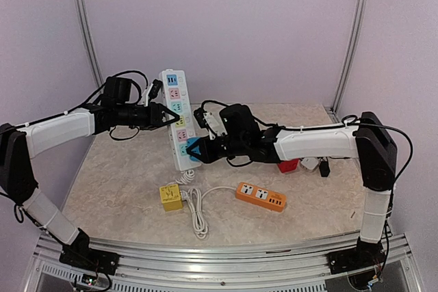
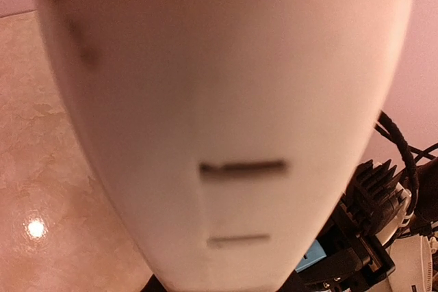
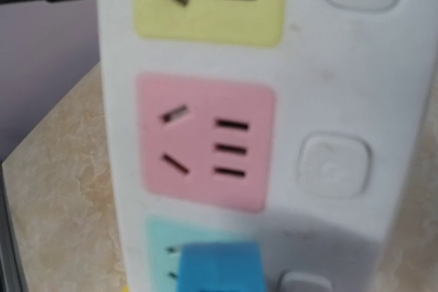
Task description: Pull the plug off the socket
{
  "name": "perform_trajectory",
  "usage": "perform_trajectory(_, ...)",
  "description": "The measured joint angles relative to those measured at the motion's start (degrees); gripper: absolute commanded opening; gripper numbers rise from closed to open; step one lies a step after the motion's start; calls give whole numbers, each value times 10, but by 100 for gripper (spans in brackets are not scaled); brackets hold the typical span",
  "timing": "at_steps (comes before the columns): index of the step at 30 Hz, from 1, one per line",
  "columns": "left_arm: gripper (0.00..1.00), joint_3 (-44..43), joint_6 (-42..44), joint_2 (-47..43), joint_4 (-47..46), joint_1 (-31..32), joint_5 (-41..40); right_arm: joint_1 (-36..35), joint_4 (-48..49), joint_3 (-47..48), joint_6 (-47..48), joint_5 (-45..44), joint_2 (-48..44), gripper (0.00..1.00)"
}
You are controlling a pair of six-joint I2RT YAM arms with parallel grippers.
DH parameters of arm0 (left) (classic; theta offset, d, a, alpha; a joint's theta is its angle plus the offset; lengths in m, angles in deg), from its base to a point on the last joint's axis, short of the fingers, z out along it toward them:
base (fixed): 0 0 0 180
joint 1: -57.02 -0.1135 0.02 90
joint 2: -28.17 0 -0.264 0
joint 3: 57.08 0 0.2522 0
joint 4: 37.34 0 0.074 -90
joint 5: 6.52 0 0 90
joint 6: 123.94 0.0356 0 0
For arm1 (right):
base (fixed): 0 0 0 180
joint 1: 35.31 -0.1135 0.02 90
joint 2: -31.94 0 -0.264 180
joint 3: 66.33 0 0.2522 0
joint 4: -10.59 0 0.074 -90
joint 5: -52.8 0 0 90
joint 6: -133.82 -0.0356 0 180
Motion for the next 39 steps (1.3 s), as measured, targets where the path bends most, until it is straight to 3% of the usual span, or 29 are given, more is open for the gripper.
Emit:
perform_trajectory(20,0,-21,-2,16,58,-9,-64,-1,46,-12,1,29,-33,0)
perform_trajectory(25,0,-21,4,16,57,-9,-62,-4,20,-12,17,-18,-40,0)
perform_trajectory(32,0,-21,21,7,60,-16,-60,5,-30,-61,30,-123,-116,0)
perform_trajectory(39,0,-22,33,-7,73,-23,-60,84,-24,-176,-12,-137,-183,0)
